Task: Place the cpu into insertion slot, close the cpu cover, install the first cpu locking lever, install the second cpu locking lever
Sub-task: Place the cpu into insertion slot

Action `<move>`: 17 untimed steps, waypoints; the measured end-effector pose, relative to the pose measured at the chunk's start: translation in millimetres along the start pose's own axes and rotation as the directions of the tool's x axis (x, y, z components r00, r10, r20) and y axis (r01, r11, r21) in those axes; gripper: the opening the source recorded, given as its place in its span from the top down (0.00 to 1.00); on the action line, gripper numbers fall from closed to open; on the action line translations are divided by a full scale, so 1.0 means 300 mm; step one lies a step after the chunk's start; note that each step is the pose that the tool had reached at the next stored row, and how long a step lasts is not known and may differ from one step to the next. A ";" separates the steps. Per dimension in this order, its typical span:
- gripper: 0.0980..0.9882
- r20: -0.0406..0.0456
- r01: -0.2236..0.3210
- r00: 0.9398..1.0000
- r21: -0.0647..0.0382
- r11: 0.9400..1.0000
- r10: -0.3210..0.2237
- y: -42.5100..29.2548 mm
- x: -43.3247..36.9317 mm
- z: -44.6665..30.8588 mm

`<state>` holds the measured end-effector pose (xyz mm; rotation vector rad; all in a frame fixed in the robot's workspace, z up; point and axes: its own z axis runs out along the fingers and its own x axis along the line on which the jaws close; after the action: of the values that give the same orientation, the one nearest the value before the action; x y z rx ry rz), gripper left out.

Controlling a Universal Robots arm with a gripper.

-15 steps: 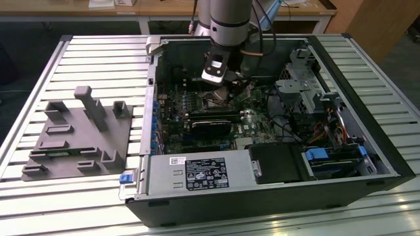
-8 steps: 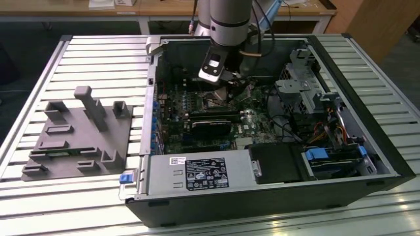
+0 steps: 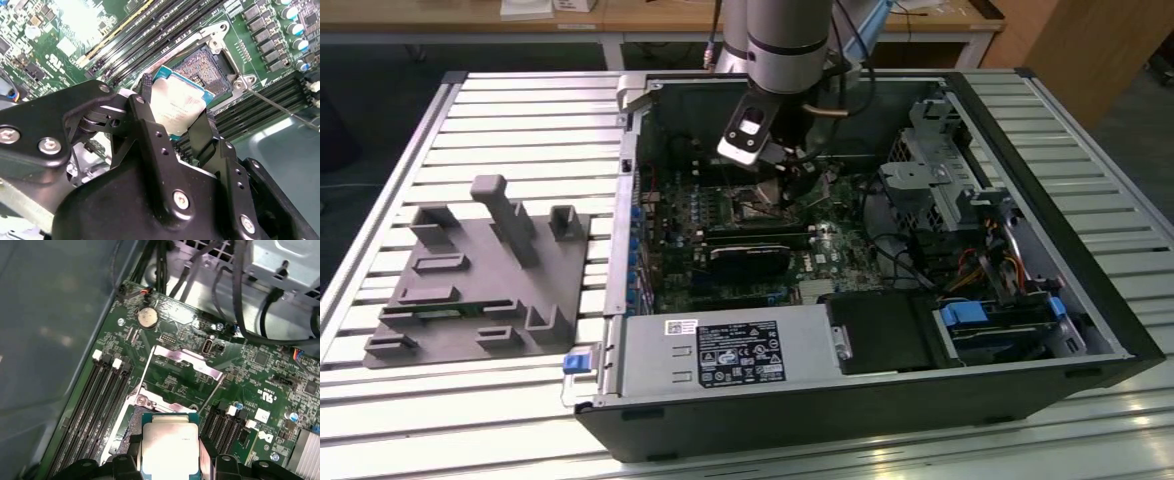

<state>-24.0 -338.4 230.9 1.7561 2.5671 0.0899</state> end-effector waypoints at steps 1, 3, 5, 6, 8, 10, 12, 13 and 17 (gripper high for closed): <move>0.50 0.001 -0.010 1.000 0.000 1.000 0.010 0.000 0.000 0.000; 0.50 0.002 -0.027 1.000 0.000 1.000 0.027 0.000 0.000 0.000; 0.50 0.004 -0.042 0.999 0.000 0.999 0.042 0.000 0.000 0.000; 0.50 0.005 -0.051 0.999 0.000 0.999 0.051 0.000 0.000 0.000; 0.50 0.006 -0.066 0.998 0.000 0.998 0.066 0.000 0.000 0.000; 0.50 0.008 -0.083 0.997 0.000 0.997 0.083 0.000 0.000 0.001; 0.50 0.009 -0.099 0.995 0.000 0.995 0.099 0.000 0.000 0.001; 0.50 0.010 -0.107 0.994 0.000 0.994 0.107 0.000 0.000 0.001; 0.50 0.014 -0.141 0.990 0.000 0.990 0.141 0.000 0.000 0.001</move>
<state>-24.0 -338.4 230.6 1.9291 2.4316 0.0802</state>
